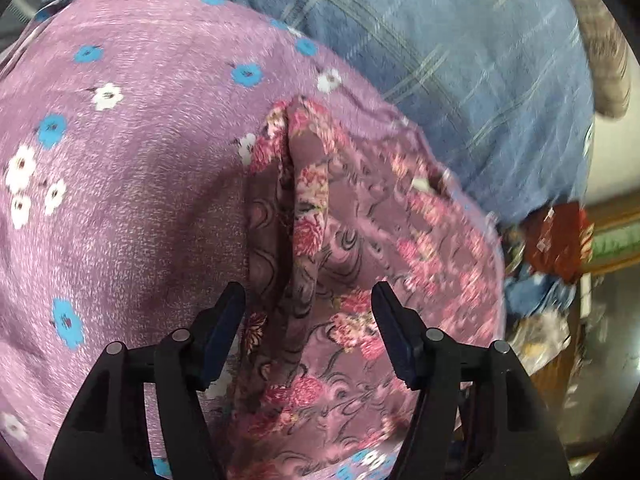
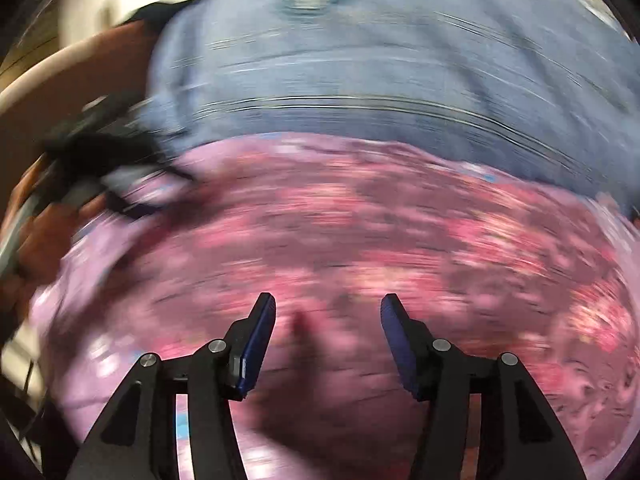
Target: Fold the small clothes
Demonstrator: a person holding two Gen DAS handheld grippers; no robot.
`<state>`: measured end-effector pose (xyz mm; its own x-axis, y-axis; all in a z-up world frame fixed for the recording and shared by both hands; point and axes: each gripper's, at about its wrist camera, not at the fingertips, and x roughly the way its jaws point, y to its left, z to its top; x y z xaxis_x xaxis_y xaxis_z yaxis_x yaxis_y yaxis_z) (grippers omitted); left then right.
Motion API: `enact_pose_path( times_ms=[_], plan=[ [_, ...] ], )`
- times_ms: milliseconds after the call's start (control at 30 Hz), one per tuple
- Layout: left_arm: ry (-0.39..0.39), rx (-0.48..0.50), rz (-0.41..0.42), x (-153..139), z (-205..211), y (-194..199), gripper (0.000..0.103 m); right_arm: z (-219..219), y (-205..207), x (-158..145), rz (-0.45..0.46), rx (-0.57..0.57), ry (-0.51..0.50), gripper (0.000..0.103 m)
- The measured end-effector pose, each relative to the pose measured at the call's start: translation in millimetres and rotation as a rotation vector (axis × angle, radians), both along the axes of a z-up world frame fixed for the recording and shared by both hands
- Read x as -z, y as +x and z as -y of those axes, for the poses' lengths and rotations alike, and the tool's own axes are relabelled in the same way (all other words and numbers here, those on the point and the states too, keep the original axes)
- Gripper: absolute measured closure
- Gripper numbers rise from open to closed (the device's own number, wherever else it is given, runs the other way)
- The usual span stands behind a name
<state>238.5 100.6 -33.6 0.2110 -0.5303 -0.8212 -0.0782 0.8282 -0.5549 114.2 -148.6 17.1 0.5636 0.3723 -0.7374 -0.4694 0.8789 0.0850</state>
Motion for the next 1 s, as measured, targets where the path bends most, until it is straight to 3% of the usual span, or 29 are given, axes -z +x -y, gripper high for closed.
enact_pose_path(
  times_ms=[133, 200, 267, 367, 467, 500, 533, 567, 667, 700, 733, 767, 800, 1000],
  plan=[
    [0.032, 0.104, -0.072, 8, 15, 8, 0.038, -58, -30, 8, 0.061, -0.224, -0.123, 0.041],
    [0.053, 0.147, -0.083, 9, 19, 10, 0.038, -82, -36, 18, 0.078, -0.276, -0.188, 0.041],
    [0.069, 0.184, -0.085, 9, 22, 11, 0.037, -97, -34, 24, 0.056, -0.303, -0.206, 0.041],
    [0.063, 0.204, -0.092, 11, 25, 16, 0.034, -120, -28, 28, 0.106, -0.291, -0.244, 0.040],
    [0.016, 0.166, -0.092, 17, 25, 25, 0.029, -136, -18, 29, 0.144, -0.252, -0.253, 0.043],
    [-0.007, 0.147, -0.095, 18, 23, 27, 0.027, -140, -14, 32, 0.156, -0.245, -0.256, 0.048],
    [-0.032, 0.128, -0.101, 19, 20, 29, 0.025, -141, -13, 33, 0.157, -0.254, -0.245, 0.079],
    [-0.050, 0.115, -0.107, 20, 17, 31, 0.024, -141, -14, 33, 0.154, -0.253, -0.247, 0.092],
    [-0.058, 0.105, -0.098, 16, 19, 32, 0.024, -128, -21, 20, 0.196, -0.231, -0.189, 0.092],
    [-0.051, 0.107, -0.087, 13, 21, 31, 0.031, -123, -24, 13, 0.211, -0.217, -0.173, 0.093],
    [-0.036, 0.114, -0.064, 8, 27, 30, 0.052, -117, -28, 7, 0.223, -0.204, -0.152, 0.093],
    [-0.022, 0.131, -0.043, 2, 34, 30, 0.066, -112, -31, 1, 0.232, -0.191, -0.132, 0.094],
    [-0.013, 0.144, -0.023, -5, 34, 29, 0.089, -105, -35, -5, 0.238, -0.175, -0.110, 0.096],
    [0.016, 0.168, 0.142, -61, 76, 26, 0.091, -60, -40, -33, 0.222, -0.054, 0.037, 0.096]
  ],
)
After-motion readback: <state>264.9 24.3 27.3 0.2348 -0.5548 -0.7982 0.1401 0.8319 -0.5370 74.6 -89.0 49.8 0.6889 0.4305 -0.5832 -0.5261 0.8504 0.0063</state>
